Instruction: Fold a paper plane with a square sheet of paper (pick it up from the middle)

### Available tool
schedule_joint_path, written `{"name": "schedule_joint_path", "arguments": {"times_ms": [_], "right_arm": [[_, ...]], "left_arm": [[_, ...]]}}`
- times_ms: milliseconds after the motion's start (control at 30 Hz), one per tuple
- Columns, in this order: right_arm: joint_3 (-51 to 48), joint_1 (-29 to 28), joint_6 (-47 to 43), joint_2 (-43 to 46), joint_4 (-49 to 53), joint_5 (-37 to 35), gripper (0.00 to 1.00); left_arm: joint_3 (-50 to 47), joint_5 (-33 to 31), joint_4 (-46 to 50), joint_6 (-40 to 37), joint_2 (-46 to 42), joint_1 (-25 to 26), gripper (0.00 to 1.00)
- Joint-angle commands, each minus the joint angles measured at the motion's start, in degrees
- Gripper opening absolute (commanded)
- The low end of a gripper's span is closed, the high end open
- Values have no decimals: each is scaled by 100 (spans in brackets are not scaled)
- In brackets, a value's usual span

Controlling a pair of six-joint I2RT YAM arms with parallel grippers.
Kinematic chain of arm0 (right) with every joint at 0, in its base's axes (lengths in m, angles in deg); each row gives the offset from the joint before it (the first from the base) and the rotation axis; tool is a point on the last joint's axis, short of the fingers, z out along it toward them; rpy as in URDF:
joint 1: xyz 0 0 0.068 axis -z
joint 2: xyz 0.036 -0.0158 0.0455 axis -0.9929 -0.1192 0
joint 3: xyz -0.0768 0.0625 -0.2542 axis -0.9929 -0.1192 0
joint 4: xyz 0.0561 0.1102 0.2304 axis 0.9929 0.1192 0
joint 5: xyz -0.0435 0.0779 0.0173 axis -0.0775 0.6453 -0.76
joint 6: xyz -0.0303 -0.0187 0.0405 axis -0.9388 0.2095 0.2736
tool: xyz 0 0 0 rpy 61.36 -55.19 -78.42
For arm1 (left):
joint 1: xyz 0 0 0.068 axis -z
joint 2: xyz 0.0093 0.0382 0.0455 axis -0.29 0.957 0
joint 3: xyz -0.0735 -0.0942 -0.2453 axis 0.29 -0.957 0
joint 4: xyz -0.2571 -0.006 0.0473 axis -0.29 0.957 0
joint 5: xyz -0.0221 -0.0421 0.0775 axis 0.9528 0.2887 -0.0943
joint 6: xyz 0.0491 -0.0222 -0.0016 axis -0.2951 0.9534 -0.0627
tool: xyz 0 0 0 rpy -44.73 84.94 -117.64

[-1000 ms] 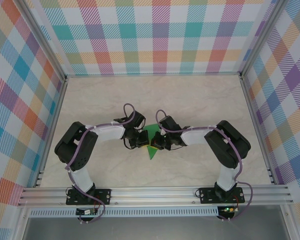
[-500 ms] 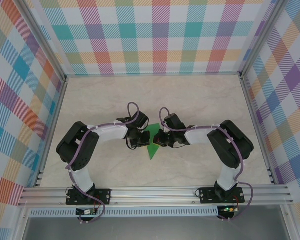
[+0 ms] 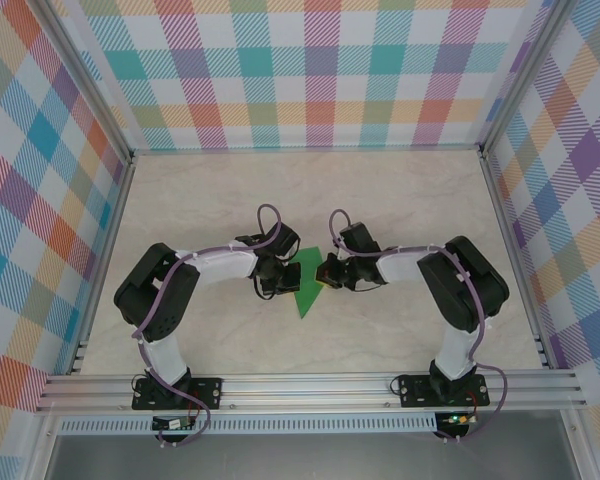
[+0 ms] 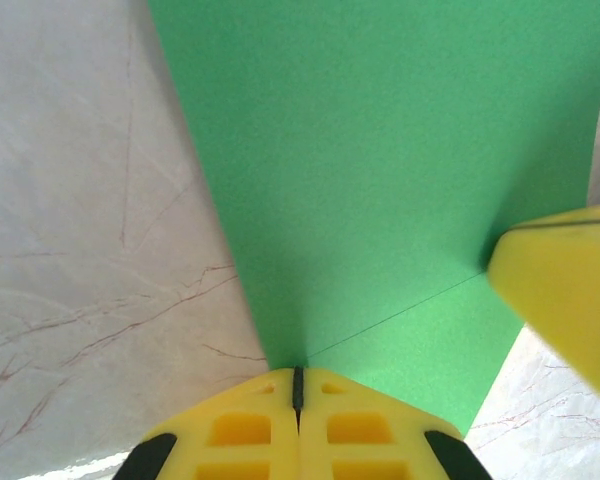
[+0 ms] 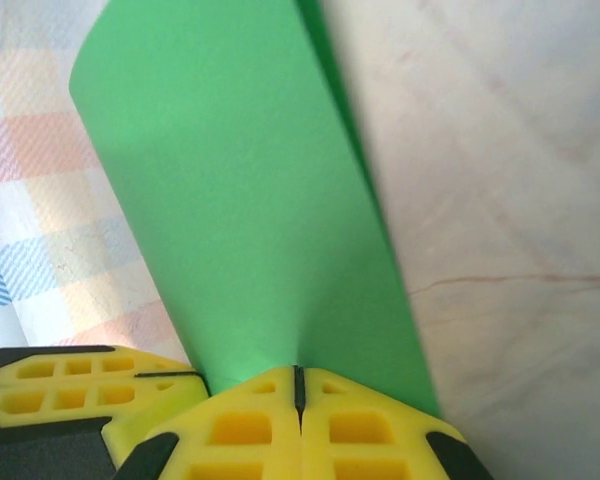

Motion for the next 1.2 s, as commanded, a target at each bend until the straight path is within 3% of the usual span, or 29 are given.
{"name": "schedule_joint_path", "arguments": {"times_ms": [0,233,367,767,1167], "right_arm": [[5,335,-278,-69,392,-360,2],[43,405,-407,768,829,-600,3],[-199,248,-168,1038,658,-193,4],[-595,-1037,569,891,-44,403,1],[-346,-1353,445,360,169,591,0]], "left_arm": [[-489,-1142,1049,-113,694,-15,0],[-438,-1004,959,-68,678,-14,0],[-440,-948,875,1,678,-14,0],[-504,-912,707,158,631,-14,0],[-579,-1009,644,274,524,-14,0]]}}
